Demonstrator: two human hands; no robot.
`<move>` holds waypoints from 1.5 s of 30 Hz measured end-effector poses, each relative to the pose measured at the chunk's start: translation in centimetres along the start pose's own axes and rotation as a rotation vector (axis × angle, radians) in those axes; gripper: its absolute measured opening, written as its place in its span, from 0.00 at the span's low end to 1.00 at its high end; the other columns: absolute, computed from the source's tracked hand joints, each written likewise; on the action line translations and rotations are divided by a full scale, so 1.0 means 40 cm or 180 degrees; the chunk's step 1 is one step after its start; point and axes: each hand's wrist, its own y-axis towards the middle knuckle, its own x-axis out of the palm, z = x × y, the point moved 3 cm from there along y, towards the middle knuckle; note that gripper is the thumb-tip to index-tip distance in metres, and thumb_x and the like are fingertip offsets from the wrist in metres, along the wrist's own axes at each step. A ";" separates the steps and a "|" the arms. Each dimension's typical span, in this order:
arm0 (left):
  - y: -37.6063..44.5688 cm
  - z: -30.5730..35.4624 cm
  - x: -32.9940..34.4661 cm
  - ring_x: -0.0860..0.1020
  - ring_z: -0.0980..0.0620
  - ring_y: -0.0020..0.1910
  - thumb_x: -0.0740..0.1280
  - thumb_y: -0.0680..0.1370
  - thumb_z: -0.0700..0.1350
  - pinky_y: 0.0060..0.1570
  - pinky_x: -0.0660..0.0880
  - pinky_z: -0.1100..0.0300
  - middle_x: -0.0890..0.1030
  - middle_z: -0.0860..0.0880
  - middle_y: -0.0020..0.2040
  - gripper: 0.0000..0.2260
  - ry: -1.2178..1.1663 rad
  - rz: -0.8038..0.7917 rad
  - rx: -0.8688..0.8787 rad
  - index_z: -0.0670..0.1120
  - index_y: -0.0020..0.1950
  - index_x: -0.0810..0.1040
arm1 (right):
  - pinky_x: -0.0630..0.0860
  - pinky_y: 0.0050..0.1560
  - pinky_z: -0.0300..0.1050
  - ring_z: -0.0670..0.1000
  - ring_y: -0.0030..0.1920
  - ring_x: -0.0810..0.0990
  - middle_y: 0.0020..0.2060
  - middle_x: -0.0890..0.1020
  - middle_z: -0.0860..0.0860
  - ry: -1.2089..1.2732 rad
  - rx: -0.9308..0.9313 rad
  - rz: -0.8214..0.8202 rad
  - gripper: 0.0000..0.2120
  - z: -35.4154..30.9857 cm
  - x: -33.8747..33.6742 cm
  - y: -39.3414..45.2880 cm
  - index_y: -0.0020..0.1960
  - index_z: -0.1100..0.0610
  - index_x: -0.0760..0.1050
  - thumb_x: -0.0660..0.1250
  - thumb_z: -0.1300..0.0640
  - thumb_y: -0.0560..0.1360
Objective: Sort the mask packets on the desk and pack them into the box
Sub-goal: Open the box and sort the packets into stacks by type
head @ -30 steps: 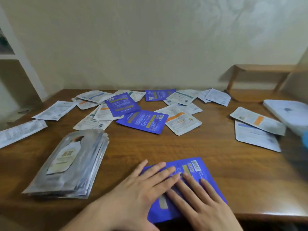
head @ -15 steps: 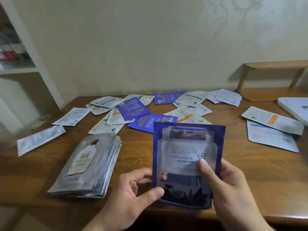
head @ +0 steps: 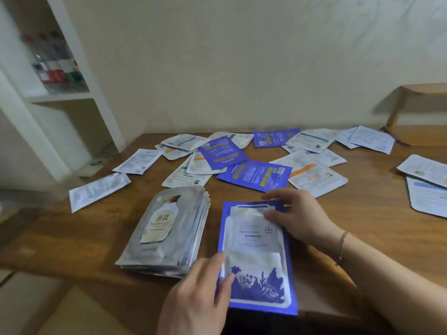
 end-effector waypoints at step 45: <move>0.062 0.212 0.205 0.72 0.46 0.70 0.50 0.74 0.74 0.62 0.61 0.46 0.71 0.48 0.73 0.38 0.0604 -0.2193 0.1325 0.50 0.71 0.74 | 0.67 0.63 0.57 0.54 0.52 0.75 0.45 0.84 0.54 -0.2912 -0.1581 0.1130 0.22 0.245 -0.213 -0.488 0.59 0.54 0.79 0.60 0.40 0.77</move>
